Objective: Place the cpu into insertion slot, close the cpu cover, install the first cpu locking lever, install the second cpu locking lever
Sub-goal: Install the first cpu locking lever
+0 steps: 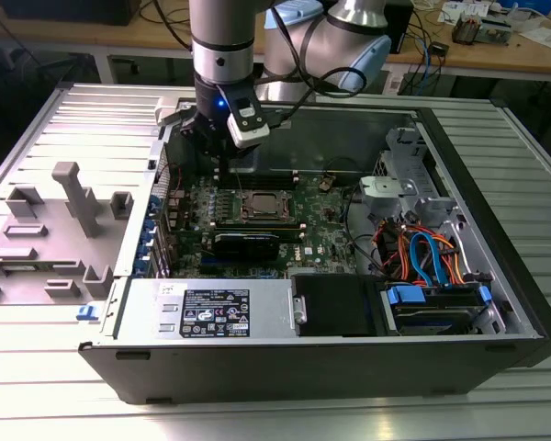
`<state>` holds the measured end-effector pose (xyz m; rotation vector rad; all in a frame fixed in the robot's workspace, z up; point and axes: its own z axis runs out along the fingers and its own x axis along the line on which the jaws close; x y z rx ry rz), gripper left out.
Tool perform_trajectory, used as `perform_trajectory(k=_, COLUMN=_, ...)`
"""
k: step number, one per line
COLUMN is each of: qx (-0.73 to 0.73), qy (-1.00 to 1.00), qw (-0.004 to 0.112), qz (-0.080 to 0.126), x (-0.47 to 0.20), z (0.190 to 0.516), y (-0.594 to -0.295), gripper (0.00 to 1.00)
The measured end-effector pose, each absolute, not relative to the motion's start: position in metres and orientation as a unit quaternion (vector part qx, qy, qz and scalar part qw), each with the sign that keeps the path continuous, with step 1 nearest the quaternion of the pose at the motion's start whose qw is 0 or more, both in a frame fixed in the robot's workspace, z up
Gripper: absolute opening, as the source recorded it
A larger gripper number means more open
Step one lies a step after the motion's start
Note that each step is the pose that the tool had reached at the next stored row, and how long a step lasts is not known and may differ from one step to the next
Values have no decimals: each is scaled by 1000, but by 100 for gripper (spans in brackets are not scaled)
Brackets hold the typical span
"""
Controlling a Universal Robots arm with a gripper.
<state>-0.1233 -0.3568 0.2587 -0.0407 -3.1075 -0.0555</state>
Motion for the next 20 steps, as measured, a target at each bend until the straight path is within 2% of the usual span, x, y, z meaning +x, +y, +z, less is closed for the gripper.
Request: perform_trajectory(k=20, qx=28, qy=-999, qw=16, qz=-17, x=-113, z=259, y=-347, gripper=11)
